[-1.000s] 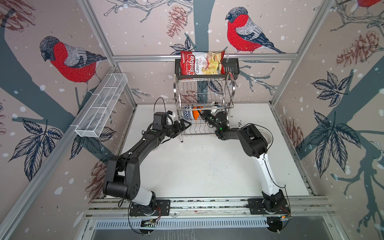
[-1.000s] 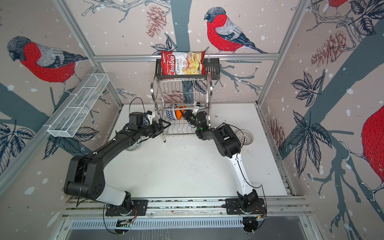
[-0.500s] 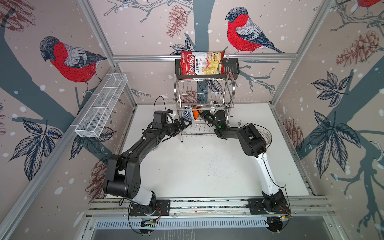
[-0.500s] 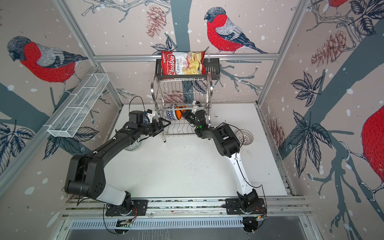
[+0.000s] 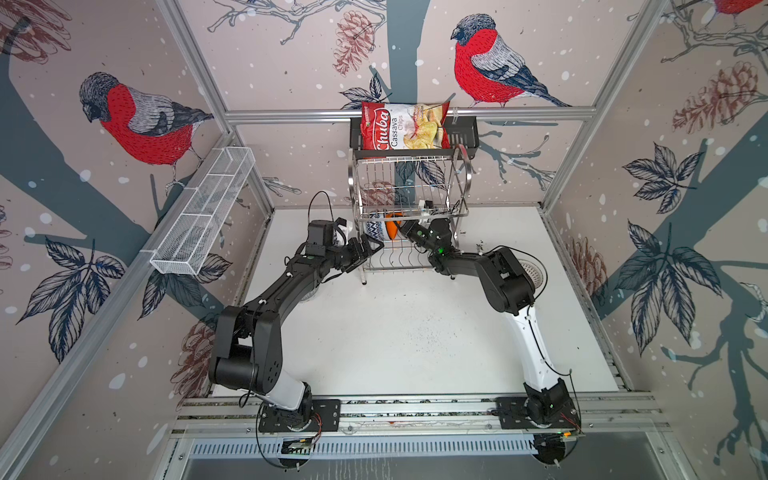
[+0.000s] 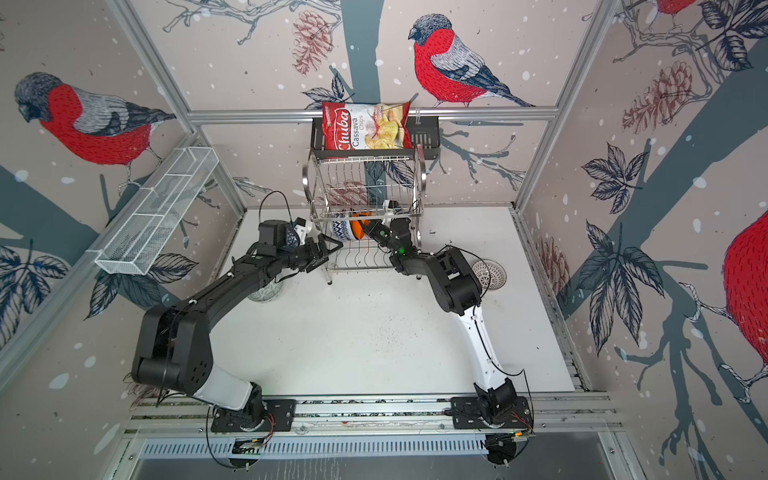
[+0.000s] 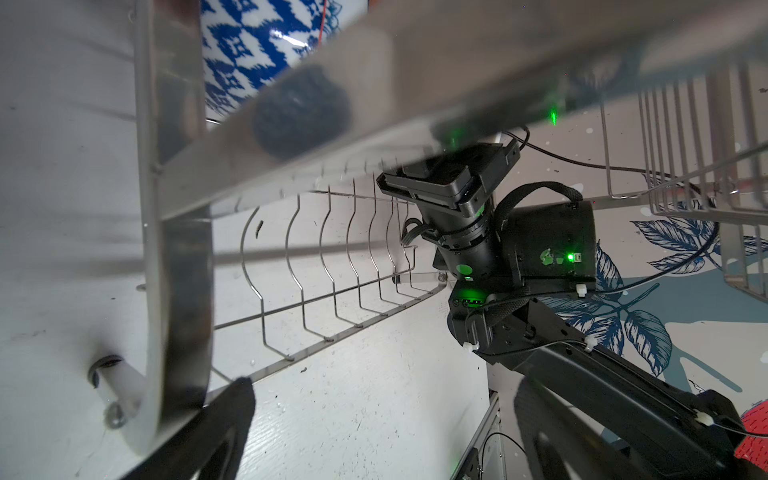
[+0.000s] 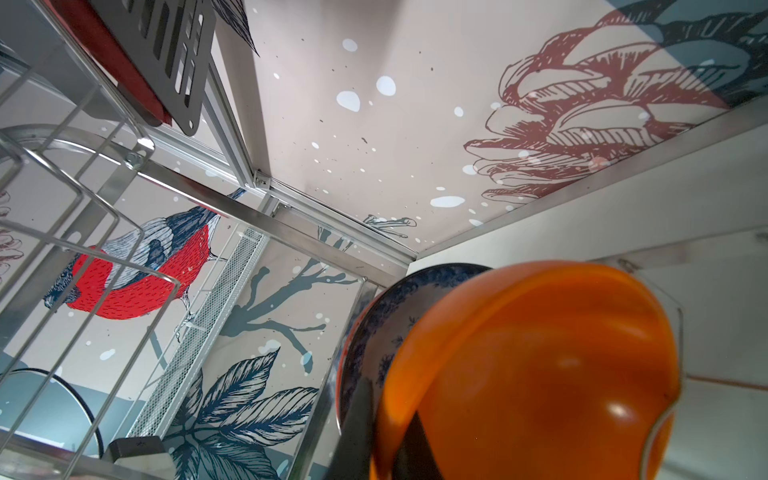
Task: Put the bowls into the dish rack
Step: 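Press the orange bowl onto the bowl stack and open the right gripper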
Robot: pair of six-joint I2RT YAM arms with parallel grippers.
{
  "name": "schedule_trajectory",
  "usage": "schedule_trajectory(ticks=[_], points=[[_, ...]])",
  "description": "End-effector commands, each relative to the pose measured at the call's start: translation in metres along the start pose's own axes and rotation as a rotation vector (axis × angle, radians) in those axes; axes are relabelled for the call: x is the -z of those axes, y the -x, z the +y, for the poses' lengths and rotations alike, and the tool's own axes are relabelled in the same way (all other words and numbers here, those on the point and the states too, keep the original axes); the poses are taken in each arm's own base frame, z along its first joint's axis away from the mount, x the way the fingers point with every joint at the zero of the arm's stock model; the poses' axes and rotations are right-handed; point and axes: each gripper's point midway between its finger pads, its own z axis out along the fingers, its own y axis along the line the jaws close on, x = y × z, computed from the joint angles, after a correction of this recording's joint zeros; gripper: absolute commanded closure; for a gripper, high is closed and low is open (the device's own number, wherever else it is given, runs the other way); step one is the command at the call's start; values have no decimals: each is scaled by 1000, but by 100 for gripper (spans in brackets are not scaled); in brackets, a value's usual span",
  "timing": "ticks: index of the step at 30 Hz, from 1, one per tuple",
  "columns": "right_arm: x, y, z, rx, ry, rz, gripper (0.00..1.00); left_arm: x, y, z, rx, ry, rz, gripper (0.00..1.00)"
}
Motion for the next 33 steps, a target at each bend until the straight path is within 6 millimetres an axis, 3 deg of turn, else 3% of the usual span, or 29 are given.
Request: schedule_trajectory(ticks=[1, 33], points=[[2, -4, -4, 4, -25, 42, 87, 1, 7, 2, -23, 20, -30, 2], [10, 6, 11, 10, -12, 39, 68, 4, 9, -1, -25, 16, -44, 2]])
